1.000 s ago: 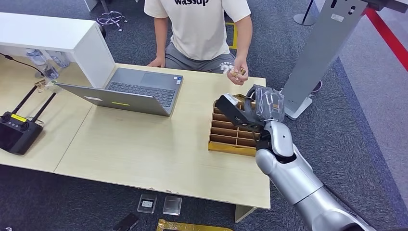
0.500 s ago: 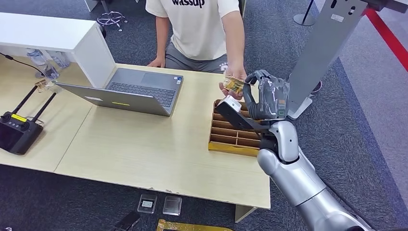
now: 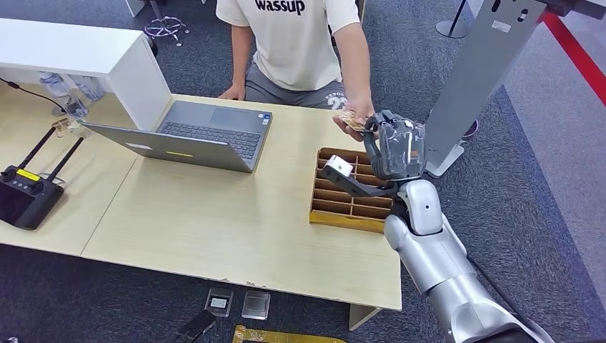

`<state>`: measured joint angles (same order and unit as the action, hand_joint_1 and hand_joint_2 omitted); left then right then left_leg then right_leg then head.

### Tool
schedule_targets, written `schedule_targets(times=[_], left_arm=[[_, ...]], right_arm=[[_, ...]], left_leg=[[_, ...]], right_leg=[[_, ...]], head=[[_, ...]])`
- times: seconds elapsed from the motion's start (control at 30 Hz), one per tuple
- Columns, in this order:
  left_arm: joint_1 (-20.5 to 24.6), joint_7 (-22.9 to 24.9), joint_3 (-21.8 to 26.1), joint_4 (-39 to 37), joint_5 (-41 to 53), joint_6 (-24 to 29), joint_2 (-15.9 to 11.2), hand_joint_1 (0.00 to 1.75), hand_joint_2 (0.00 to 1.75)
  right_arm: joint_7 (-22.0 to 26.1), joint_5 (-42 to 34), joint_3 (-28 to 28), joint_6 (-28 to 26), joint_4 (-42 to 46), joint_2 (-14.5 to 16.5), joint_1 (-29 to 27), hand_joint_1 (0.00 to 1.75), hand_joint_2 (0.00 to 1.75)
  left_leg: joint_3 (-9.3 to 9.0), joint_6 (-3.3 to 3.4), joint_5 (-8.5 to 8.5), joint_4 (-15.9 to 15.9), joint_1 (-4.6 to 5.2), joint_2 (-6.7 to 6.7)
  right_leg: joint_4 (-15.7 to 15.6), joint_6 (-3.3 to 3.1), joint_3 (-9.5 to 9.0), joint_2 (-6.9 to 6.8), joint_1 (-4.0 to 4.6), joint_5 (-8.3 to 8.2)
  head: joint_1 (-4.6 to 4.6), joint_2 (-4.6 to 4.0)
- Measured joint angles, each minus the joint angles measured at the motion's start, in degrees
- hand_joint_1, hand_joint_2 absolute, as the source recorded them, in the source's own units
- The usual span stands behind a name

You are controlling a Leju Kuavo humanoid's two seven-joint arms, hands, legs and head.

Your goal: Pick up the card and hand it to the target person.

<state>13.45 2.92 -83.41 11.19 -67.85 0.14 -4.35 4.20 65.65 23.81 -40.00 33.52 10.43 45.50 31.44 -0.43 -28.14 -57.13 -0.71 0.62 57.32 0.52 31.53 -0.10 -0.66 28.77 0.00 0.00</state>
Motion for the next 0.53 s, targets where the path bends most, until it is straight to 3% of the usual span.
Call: schedule_targets(times=[0.03,0.17,0.2,0.33,0.47,0.53], left_arm=[[0.0,0.0,-0.1,0.0,0.1,-0.1,0.0,0.00,1.75],[-0.3,-0.6,0.8,-0.1,-0.9,0.4,0.0,0.00,1.75],[-0.5,-0.6,1.2,-0.1,-1.3,0.6,0.0,0.00,1.75],[-1.2,-0.9,2.0,-0.1,-2.4,1.1,-0.2,0.00,0.00],[-2.1,-1.6,2.6,-0.1,-3.2,1.7,-0.5,0.00,0.00],[-2.4,-1.8,2.8,-0.1,-3.5,1.8,-0.6,0.00,0.00]], right_arm=[[0.4,-0.3,-0.1,0.0,0.3,0.1,-0.1,1.55,1.75],[4.1,-4.4,-2.1,0.0,2.6,1.0,-1.3,0.00,1.75],[5.6,-6.5,-2.9,0.0,2.9,1.4,-1.5,0.00,1.75],[13.0,-20.7,-3.2,0.0,2.8,2.4,-1.6,0.00,1.75],[16.7,-40.9,1.8,4.5,9.2,0.2,-3.6,0.00,1.75],[16.4,-46.7,4.0,6.5,12.7,-1.3,-4.8,0.00,1.75]], left_leg=[[0.00,0.00,0.00,0.0,0.00,-0.02],[-0.01,0.00,0.00,0.1,0.00,-0.03],[0.00,0.00,0.00,0.0,0.00,-0.03],[-0.01,-0.01,-0.01,0.0,0.00,-0.07],[0.01,-0.01,-0.01,0.0,-0.01,-0.09],[0.01,0.00,0.00,0.0,-0.01,-0.06]], right_leg=[[0.0,0.00,0.00,0.01,0.00,-0.01],[0.0,-0.02,-0.02,0.02,0.00,0.00],[0.0,-0.02,0.00,0.01,0.00,0.00],[0.0,-0.03,0.02,0.06,0.01,0.01],[0.0,-0.02,0.04,0.09,0.01,-0.01],[0.0,-0.01,0.03,0.05,0.01,-0.01]], head=[[0.00,0.00],[0.00,0.00],[0.00,0.00],[0.00,0.00],[0.00,0.00],[0.00,0.00]])
